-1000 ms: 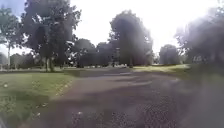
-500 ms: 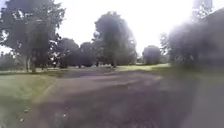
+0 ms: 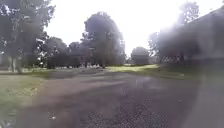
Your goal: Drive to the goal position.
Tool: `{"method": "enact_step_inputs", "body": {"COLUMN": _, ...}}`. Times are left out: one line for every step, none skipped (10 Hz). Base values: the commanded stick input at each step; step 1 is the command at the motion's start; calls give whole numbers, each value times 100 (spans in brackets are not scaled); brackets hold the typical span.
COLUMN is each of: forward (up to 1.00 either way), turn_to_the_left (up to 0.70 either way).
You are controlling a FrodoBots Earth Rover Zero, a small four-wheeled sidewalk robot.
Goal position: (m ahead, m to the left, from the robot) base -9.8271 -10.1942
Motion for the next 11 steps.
{"method": "enact_step_inputs", "body": {"forward": 6, "turn_to_the_left": -19}}
{"method": "enact_step_inputs", "body": {"forward": 7, "turn_to_the_left": -9}}
{"method": "enact_step_inputs", "body": {"forward": 6, "turn_to_the_left": -8}}
{"method": "enact_step_inputs", "body": {"forward": 6, "turn_to_the_left": -8}}
{"method": "enact_step_inputs", "body": {"forward": 3, "turn_to_the_left": -21}}
{"method": "enact_step_inputs", "body": {"forward": 1, "turn_to_the_left": -36}}
{"method": "enact_step_inputs", "body": {"forward": 0, "turn_to_the_left": -45}}
{"method": "enact_step_inputs", "body": {"forward": 0, "turn_to_the_left": -46}}
{"method": "enact_step_inputs", "body": {"forward": 0, "turn_to_the_left": -46}}
{"method": "enact_step_inputs", "body": {"forward": 0, "turn_to_the_left": -45}}
{"method": "enact_step_inputs", "body": {"forward": 0, "turn_to_the_left": -45}}
